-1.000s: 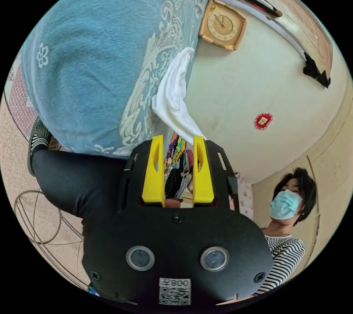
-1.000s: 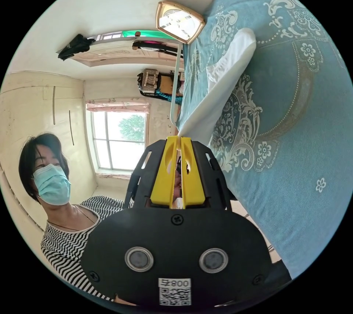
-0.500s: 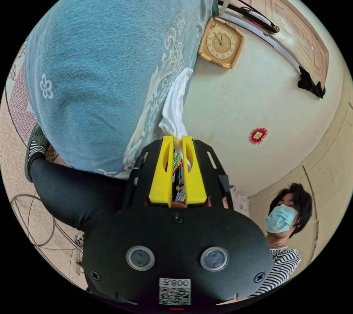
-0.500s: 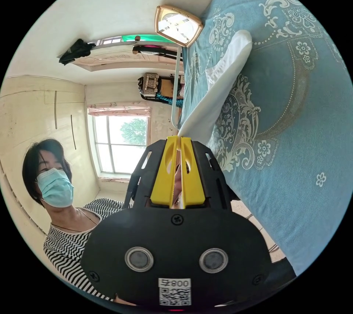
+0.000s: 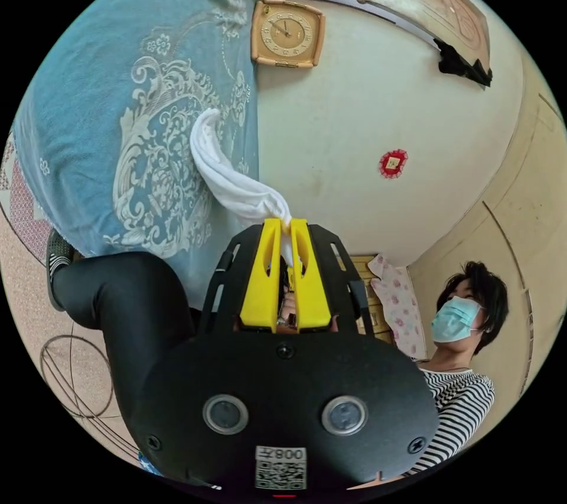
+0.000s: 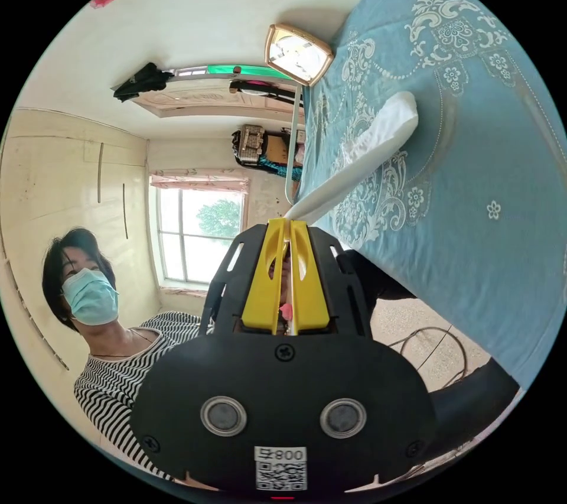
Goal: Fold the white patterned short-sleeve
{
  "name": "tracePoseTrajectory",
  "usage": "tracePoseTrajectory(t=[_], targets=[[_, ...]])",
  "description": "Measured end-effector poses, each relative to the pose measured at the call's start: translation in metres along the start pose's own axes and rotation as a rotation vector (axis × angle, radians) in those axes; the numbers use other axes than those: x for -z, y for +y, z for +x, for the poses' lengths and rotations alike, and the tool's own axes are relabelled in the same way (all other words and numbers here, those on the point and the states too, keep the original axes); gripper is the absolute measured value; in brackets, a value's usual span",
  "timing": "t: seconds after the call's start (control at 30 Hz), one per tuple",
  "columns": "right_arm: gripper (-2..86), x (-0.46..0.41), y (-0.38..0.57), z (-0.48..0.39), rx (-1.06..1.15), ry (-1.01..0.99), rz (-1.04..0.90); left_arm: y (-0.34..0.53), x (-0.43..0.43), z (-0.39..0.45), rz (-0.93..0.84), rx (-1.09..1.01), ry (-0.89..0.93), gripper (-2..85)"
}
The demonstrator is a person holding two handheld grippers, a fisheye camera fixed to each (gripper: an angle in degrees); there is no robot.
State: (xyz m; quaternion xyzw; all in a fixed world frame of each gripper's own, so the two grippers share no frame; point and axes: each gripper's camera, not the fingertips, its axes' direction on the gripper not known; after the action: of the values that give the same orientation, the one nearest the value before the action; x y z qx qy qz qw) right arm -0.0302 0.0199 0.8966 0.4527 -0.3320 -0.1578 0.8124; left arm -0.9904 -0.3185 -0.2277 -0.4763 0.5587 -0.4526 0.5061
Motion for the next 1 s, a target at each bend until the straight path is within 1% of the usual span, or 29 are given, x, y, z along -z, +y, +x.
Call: tracePoseTrajectory(t=[0.3, 0.47, 0.6, 0.7, 0.83, 1.0], targets=[[1.1, 0.142, 0.136, -0.035, 0.130, -0.050, 0.124, 0.022, -0.046, 0.155, -0.139, -0.164, 0.097, 2.7], [1.1, 0.224, 0.211, -0.045, 0.196, -0.087, 0.220, 0.026, -0.101, 0.255, -0.261, -0.260, 0.147, 2.7], [0.9, 0.295, 0.273, -0.052, 0.247, -0.067, 0.305, 0.028, -0.146, 0.317, -0.342, -0.293, 0.176, 2.6], [0.9, 0.347, 0.312, -0.050, 0.266, -0.049, 0.366, 0.026, -0.191, 0.361, -0.415, -0.286, 0.199, 2.6], [0.9, 0.422, 0.346, -0.030, 0.224, -0.003, 0.442, 0.015, -0.268, 0.412, -0.507, -0.254, 0.155, 2.6], [0.9, 0.523, 0.342, 0.003, 0.176, 0.000, 0.500, -0.016, -0.385, 0.478, -0.577, -0.234, 0.088, 2.7]])
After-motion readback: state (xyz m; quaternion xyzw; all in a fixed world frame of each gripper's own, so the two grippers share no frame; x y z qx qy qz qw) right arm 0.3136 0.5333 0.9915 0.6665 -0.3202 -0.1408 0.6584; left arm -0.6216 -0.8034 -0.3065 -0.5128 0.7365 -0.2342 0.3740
